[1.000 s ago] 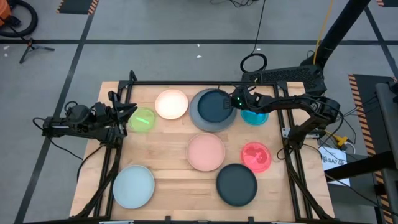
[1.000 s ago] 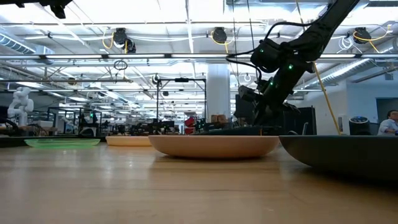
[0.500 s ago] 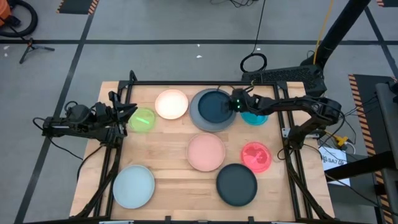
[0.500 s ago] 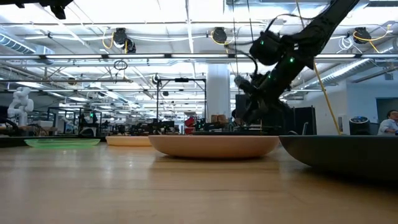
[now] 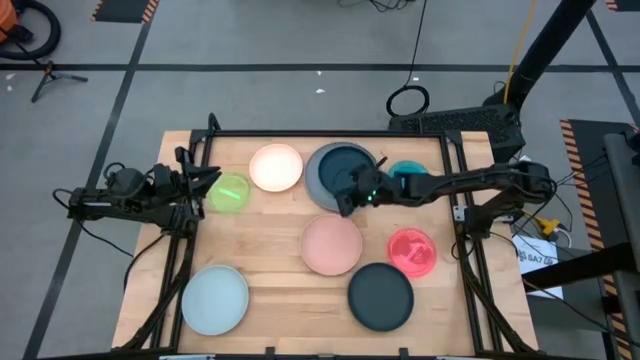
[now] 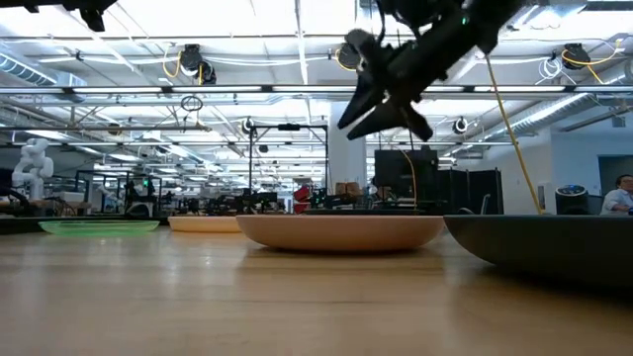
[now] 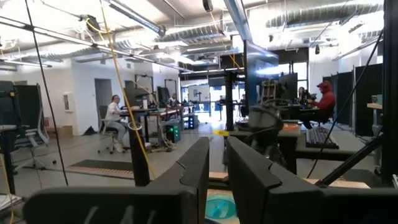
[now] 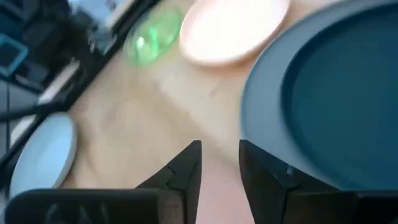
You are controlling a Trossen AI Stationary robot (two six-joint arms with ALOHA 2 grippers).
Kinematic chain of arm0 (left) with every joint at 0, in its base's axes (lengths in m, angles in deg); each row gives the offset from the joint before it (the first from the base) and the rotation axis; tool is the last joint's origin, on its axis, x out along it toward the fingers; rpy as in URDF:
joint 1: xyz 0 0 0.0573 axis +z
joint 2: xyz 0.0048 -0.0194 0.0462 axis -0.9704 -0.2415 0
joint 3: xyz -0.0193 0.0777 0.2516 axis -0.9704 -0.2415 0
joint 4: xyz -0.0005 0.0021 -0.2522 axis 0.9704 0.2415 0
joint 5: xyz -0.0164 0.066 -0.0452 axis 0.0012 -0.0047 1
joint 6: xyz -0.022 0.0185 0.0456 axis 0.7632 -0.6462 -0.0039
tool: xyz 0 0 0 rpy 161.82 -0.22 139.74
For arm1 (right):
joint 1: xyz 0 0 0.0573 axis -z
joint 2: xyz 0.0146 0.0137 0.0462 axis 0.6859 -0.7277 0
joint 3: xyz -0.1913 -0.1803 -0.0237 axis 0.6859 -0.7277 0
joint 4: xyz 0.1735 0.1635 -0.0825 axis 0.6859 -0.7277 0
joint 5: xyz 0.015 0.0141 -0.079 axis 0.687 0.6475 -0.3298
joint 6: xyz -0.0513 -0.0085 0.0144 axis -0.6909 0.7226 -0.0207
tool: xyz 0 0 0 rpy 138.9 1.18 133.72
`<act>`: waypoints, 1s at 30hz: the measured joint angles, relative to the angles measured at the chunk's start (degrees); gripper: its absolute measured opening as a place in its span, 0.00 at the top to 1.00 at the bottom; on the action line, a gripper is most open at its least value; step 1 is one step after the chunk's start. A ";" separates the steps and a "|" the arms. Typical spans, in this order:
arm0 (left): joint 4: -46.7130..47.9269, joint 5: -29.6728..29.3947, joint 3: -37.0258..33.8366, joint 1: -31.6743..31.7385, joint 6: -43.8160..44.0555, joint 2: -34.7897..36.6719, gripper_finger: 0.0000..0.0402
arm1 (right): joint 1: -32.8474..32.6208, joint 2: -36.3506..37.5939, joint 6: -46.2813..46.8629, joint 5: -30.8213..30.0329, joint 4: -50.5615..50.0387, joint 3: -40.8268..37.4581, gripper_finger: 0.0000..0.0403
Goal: Stack plastic plates
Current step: Stack the pink plate on top of the dark blue plate
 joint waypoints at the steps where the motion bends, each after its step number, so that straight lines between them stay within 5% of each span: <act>1: 0.01 0.02 0.00 0.00 0.23 -0.02 0.84 | -1.01 0.00 1.07 0.02 -2.87 1.10 0.75; 9: 0.53 0.02 0.00 0.00 2.43 -0.02 0.84 | -6.21 -0.86 12.71 1.71 -24.57 4.47 0.72; 22: 0.58 0.02 0.00 0.00 2.91 -0.01 0.84 | -5.28 -7.24 16.91 7.69 -23.37 5.00 0.66; 30: 0.55 0.02 0.00 0.00 2.69 0.00 0.84 | -4.93 -14.34 13.20 9.07 -34.10 15.93 0.66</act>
